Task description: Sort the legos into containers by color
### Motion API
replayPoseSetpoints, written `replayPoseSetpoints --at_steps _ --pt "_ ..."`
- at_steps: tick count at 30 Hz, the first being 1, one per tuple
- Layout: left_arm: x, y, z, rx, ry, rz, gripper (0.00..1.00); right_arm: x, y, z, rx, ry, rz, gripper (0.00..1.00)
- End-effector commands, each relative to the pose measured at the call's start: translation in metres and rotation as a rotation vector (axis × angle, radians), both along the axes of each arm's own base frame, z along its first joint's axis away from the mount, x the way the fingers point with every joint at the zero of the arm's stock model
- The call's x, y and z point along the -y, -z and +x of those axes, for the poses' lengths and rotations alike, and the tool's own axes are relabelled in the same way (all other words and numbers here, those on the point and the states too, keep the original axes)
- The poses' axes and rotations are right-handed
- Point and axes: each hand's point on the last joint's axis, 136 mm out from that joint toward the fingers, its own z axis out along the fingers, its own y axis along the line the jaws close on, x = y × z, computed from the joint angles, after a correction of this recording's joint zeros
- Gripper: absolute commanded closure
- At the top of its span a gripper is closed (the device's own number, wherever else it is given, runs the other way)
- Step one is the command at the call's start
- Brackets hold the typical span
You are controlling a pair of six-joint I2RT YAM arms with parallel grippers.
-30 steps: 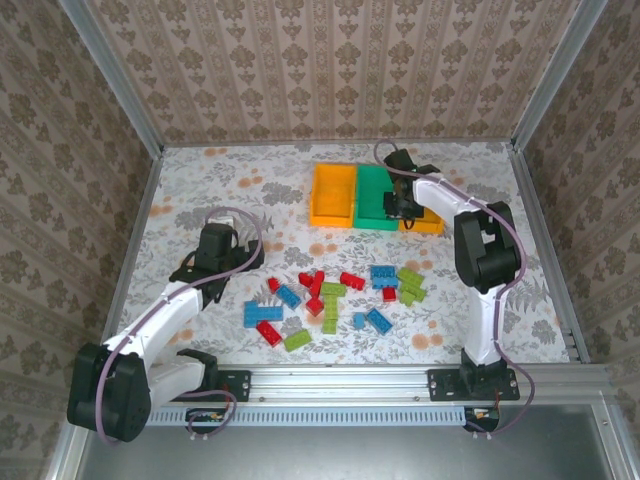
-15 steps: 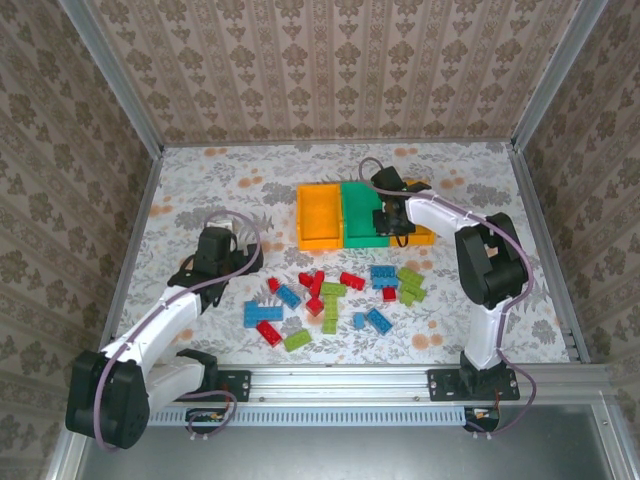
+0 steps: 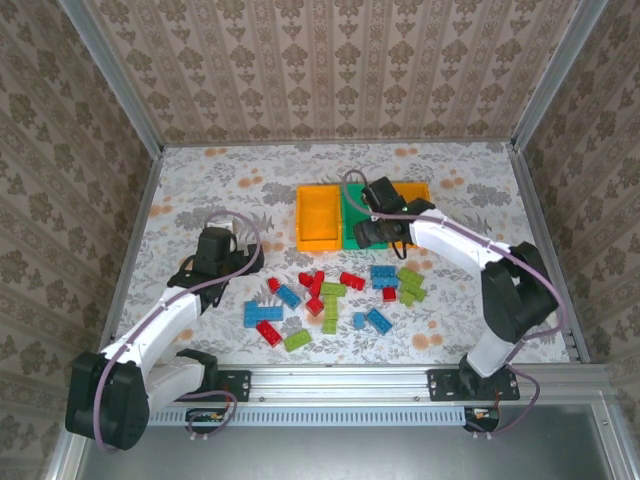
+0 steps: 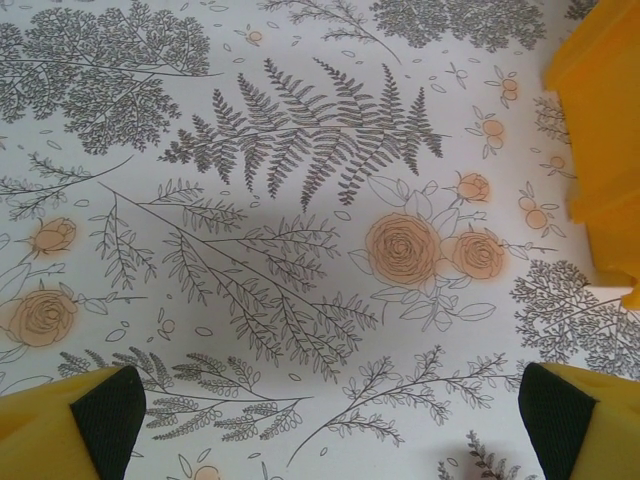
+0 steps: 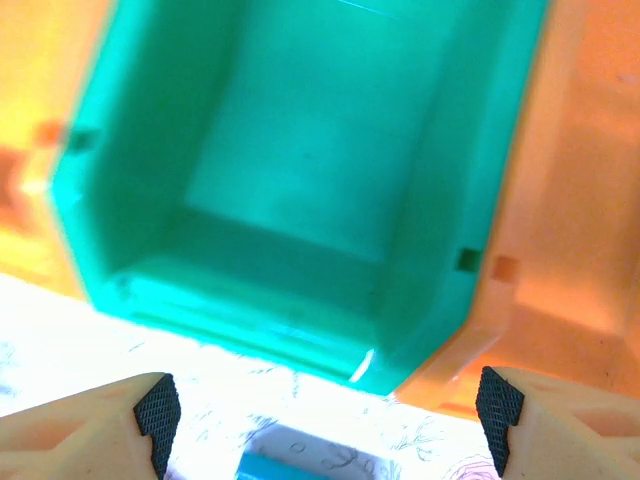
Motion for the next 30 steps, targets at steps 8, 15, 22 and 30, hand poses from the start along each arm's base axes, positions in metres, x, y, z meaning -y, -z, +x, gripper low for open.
replayPoseSetpoints --at_steps 8,15,22,30 --pt "0.006 -0.003 0.003 0.018 0.001 -0.043 0.0 -0.052 0.029 -0.078 -0.049 -0.485 -0.077 0.22" --pt "0.006 -0.001 0.001 0.01 -0.001 -0.046 0.0 -0.068 0.047 -0.092 -0.138 -0.567 -0.042 0.26" --pt "0.004 0.0 0.0 0.009 -0.006 -0.037 0.0 -0.07 0.071 -0.094 -0.202 -0.595 -0.102 0.31" --pt "0.003 -0.002 0.0 0.01 -0.008 -0.034 0.0 -0.068 0.083 -0.093 -0.228 -0.592 -0.129 0.54"
